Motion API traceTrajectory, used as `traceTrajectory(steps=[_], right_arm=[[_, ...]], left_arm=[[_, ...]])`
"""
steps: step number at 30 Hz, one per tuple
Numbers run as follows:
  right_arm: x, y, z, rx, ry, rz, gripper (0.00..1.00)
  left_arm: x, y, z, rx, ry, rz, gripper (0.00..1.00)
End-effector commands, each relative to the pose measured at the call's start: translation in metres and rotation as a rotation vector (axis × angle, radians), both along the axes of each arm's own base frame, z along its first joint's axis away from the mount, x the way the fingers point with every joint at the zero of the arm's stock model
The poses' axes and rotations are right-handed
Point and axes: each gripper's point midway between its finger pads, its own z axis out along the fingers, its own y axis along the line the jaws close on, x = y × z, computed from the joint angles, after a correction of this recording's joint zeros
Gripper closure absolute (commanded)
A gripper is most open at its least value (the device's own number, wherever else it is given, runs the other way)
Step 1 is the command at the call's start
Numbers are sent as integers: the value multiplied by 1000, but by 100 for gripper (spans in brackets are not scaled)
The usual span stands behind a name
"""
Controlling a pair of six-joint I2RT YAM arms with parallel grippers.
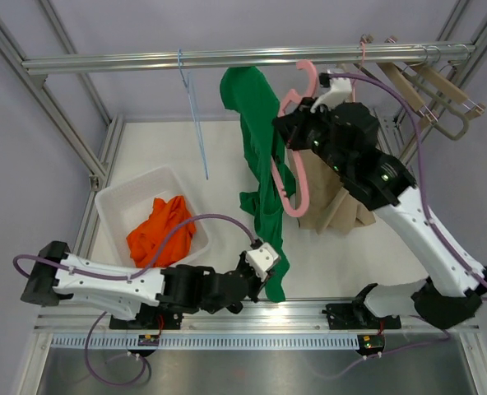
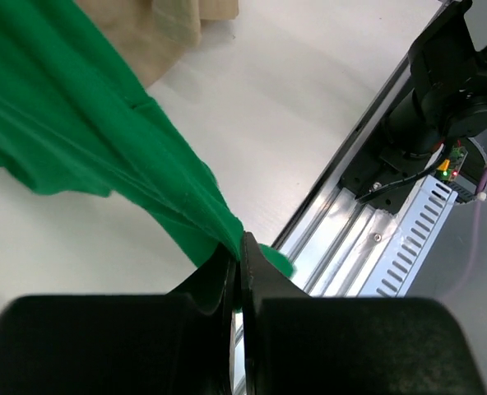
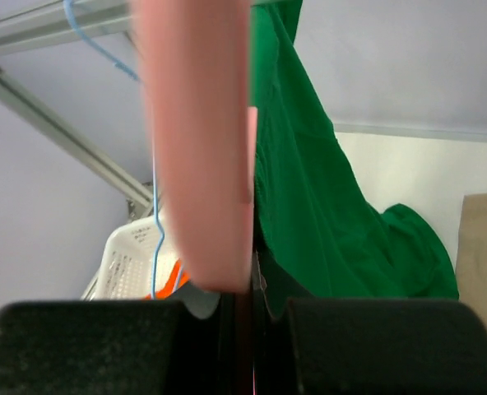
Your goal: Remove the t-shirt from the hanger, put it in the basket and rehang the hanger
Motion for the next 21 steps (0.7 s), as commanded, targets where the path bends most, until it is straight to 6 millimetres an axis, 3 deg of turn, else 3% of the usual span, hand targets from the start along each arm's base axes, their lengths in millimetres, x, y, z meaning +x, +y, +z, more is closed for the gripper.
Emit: traceTrajectory(steps=[1,2,4,5,7,9,10,13,15,20,21], right_arm=[[-85,-68,126,266,-358,43,100],[-86,-68,103,223,-321,49,100],[-100,-72,80,171,-289,86,100],[-111,-79,70,157,-283,100,100],[-126,-80,52,126,-249,152,100],[-146,-89,48,133,-262,181,100],[-167,-91,49,143,-279,251,100],[-204,-94,48,162,-286,369,100],[-217,-100,49,175,-293,391,100],[-246,-108,48,184,-299,466,100],[-250,-107,47,190,-291,485,100]], left_arm=[[7,20,66,-87,-75,24,100],[14,28,93,-123,-100,49,100],[29,37,121,-130,-170,78,100],[35,41,145,-171,-189,100,100],[56,51,169,-191,-255,146,100],[78,55,195,-255,-287,165,100],[85,53,202,-282,-287,156,100],[111,56,225,-337,-317,150,100],[124,64,235,-347,-357,181,100],[135,80,261,-403,-463,232,99],[139,85,263,-399,-485,264,94]])
